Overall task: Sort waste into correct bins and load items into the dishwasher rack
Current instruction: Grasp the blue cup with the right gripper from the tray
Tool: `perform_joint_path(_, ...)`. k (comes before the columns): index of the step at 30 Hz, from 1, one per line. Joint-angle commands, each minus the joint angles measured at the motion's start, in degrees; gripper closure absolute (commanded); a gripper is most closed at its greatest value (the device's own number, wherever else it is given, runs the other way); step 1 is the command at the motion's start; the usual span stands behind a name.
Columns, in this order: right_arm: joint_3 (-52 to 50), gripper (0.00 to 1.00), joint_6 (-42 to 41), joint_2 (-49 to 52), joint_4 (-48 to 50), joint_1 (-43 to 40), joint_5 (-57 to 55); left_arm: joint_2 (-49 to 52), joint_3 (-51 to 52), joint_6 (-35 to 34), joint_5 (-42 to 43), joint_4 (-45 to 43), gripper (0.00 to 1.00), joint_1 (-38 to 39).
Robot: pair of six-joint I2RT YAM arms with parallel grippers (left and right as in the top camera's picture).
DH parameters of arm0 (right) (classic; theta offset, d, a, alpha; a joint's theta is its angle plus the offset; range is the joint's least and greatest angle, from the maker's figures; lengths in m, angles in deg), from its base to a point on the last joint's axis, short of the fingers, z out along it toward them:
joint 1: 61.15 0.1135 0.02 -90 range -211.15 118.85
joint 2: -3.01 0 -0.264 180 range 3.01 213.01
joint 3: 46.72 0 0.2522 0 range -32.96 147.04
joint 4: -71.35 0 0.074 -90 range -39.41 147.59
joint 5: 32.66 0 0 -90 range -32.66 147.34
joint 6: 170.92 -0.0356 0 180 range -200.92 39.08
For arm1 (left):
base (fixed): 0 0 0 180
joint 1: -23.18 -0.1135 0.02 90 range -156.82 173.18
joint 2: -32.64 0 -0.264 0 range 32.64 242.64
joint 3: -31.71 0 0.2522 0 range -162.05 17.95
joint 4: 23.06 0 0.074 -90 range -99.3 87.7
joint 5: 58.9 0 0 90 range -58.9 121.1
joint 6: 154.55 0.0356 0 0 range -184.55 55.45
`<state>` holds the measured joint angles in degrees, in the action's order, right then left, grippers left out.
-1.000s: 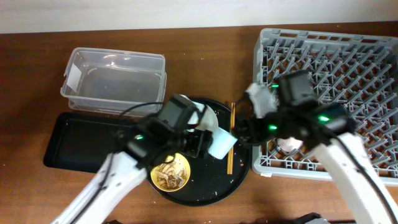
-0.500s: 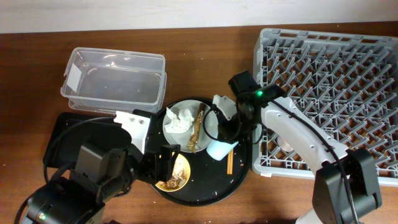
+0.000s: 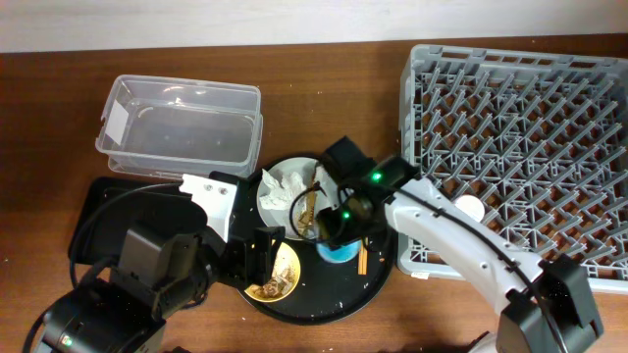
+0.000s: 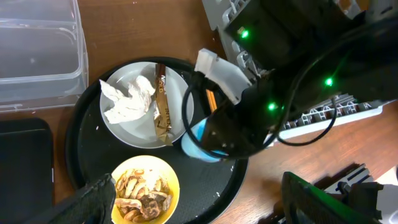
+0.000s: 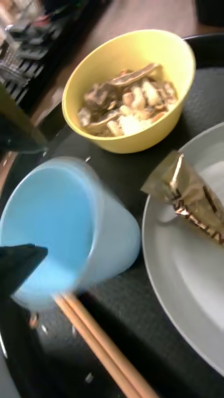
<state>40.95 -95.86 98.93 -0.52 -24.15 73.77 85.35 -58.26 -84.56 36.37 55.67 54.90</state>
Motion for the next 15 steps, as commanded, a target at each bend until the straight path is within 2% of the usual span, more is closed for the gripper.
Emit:
perform_joint_path(1,1.29,0.46,-5.53,-1.9,0.11,-1.03,-2.56,-0.17,-0.57,-0.52,-0.85,0.46,0.16,-0.28)
perform_joint_path(4,2.95,0.45,-5.55,-6.91,-0.2,-4.72,-2.54,0.48,-0.55,-0.52,-0.79,1.27,0.15,-0.28)
perform_joint_path(7,3.8,0.41,-9.6,-18.45,-2.32,-13.16,-3.87,5.42,1.57,-0.55,-0.59,2.64,0.15,-0.22)
perform_joint_path(11,3.78,0.33,-10.86,-33.38,-7.76,-23.17,-4.76,18.99,5.16,-0.52,-0.57,0.02,0.15,2.84)
perform_joint_path(15,3.78,0.28,-10.88,-39.36,-13.81,-24.33,-7.26,35.54,5.62,-0.09,-0.63,-9.53,0.16,7.8)
